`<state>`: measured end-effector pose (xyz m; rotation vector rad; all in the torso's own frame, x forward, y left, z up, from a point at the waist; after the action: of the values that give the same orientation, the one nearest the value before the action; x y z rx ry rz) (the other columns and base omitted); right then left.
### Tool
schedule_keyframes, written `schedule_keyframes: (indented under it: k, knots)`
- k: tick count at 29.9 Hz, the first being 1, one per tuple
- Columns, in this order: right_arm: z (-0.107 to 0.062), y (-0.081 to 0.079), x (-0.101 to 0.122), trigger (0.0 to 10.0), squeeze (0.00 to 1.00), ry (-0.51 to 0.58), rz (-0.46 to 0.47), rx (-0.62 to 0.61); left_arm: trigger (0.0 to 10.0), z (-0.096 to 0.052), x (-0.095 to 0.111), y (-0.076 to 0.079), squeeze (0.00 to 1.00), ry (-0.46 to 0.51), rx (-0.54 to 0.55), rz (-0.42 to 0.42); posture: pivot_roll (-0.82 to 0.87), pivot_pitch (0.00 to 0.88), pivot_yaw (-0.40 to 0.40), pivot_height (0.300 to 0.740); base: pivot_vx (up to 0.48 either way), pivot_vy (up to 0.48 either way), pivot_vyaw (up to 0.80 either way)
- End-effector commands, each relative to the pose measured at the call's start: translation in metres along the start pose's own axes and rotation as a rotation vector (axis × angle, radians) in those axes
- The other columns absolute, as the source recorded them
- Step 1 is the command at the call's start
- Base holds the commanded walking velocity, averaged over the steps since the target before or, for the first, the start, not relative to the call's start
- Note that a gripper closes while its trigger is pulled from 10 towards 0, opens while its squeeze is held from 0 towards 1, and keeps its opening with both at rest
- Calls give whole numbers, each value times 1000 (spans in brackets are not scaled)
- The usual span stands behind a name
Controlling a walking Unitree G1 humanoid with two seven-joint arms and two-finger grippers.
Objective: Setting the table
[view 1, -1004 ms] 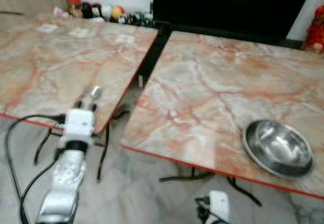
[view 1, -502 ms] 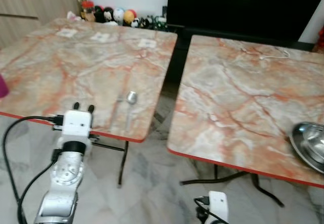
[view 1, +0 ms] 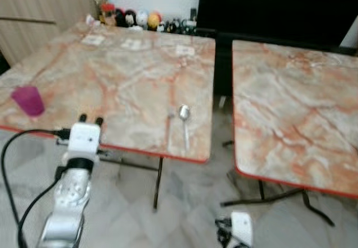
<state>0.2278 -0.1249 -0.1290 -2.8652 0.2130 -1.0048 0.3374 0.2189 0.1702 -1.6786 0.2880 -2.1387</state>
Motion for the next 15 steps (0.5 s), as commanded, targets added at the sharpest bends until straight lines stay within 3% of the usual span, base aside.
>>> schedule_keyframes:
  k: [1,15]
  knots:
    - [-2,12,-5,10000,0,-13,10,-33,10000,0,7,9,0,28,-28,-10,142,0,-41,740,0,0,0]
    - [-2,12,-5,10000,0,-7,17,-35,10000,0,9,11,0,36,-41,-16,146,0,-40,740,0,0,0]
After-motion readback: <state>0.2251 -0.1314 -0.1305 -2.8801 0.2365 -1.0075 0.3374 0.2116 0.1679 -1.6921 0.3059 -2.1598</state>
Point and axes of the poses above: a point about 5 cm out from each wrist's last joint towards the gripper, its own z axis pointing out of the wrist towards the gripper, its own x axis along the axis of the wrist's last joint, y = z × x, the point moved 6 cm from there along z, pointing out of the wrist towards the gripper, and after that the axes turned 2 degrees about z, right-handed, at the moved point
